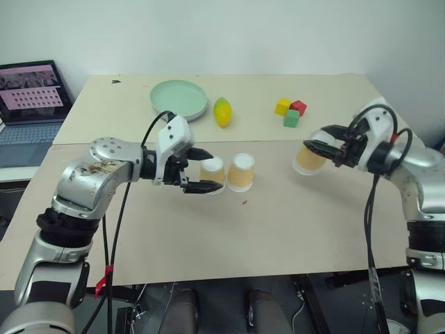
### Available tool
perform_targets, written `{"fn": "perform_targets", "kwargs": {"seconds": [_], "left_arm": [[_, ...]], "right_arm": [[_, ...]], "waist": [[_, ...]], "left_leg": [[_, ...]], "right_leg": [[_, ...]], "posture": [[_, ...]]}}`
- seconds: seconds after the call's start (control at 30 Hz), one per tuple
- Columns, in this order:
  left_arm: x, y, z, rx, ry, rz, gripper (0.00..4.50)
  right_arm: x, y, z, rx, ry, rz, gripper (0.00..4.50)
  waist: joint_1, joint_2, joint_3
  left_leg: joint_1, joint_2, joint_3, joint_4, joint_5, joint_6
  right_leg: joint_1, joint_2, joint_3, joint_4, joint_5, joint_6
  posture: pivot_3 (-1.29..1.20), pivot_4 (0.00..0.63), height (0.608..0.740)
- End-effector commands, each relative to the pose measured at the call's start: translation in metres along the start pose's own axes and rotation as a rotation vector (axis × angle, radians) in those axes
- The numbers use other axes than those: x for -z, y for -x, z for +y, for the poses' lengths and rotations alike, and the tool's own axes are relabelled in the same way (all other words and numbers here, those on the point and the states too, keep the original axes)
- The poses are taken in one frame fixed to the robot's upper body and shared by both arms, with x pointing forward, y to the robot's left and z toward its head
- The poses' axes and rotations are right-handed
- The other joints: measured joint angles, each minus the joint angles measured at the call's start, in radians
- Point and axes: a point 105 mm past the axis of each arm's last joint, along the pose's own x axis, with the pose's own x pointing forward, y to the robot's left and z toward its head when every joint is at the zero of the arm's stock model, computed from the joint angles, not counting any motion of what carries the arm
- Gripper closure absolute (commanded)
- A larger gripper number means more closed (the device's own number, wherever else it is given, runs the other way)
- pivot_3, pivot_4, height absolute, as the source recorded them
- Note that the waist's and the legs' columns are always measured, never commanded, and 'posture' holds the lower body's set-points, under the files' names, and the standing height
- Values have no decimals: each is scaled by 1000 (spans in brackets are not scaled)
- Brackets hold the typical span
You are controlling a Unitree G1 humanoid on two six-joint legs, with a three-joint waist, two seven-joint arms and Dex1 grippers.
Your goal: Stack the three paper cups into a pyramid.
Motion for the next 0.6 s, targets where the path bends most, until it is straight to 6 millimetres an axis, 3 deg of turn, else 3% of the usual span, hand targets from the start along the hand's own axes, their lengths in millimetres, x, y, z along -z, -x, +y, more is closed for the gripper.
{"fn": "perform_targets", "kwargs": {"seconds": [0.03,0.23,0.4,0.6], "left_arm": [[-11,25,3,-33,-43,3,0],[-6,47,6,-82,-31,50,0],[-5,43,-1,-76,-12,30,0],[-5,35,-8,-77,6,4,0]], "right_arm": [[-38,-3,21,-111,89,-31,1402],[-73,-22,34,-208,128,-68,1402],[-91,-39,41,-272,121,-96,1402],[-100,-68,58,-356,85,-118,1402]], "waist": [[0,0,0],[1,1,1],[6,1,1],[3,1,1]], "left_leg": [[0,0,0,0,0,0],[-1,0,1,0,0,0],[-1,0,0,0,0,0],[-2,0,0,0,0,0]], "right_leg": [[0,0,0,0,0,0],[-1,-1,0,-1,0,0],[-1,-1,0,-1,0,-1],[-2,0,-1,0,0,-1]], "posture": [[0,150,740],[0,150,740],[0,150,740],[0,150,740]]}}
